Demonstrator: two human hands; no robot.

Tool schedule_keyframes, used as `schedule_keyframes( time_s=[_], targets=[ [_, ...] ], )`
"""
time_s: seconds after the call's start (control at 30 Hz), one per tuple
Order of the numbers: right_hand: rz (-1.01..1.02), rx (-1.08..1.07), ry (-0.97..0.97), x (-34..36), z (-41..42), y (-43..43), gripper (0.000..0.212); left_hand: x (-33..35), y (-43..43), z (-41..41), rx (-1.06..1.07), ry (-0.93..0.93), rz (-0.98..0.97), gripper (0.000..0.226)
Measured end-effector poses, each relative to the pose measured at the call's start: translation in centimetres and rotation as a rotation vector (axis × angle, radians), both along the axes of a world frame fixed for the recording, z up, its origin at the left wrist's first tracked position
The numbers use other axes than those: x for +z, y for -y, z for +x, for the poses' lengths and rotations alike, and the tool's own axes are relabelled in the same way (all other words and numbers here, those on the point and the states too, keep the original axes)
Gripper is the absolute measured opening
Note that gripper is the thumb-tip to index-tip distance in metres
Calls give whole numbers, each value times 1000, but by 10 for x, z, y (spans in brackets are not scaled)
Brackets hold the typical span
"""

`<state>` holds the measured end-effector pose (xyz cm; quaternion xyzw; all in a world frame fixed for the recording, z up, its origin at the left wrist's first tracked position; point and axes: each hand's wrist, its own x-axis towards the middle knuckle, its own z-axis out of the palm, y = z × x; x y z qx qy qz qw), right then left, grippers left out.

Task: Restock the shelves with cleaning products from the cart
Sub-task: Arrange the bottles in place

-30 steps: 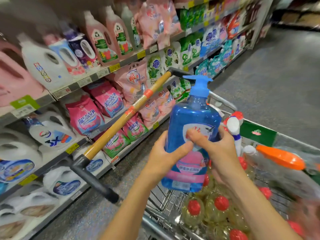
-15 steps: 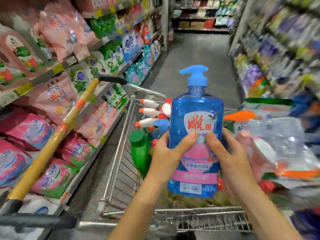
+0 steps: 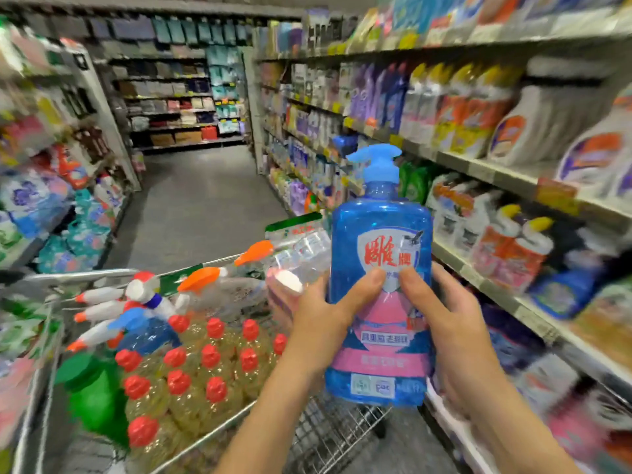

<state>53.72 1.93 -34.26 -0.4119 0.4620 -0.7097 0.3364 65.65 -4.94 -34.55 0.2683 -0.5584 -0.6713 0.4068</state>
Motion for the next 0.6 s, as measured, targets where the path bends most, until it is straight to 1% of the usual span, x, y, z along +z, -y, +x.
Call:
schedule_keyframes(
  time_s=[0.17, 0.23, 0.33, 0.5, 0.6],
  targets=[
    [-53, -213, -17, 22, -62, -106, 33, 23, -82, -80, -200, -13, -42, 47],
    [-54, -288, -35, 31, -86, -154, 34, 32, -123, -110, -292, -20, -50, 53],
    [-90, -410, -60, 42, -117, -227, 29, 42, -184, -154, -436, -31, -71, 53],
    [-113, -597, -92, 61, -158, -338, 38, 60, -276, -223, -634, -62, -96, 56],
    [-102, -684, -102, 72, -181, -389, 38, 73, -324, -259, -730, -78, -108, 45]
  ],
)
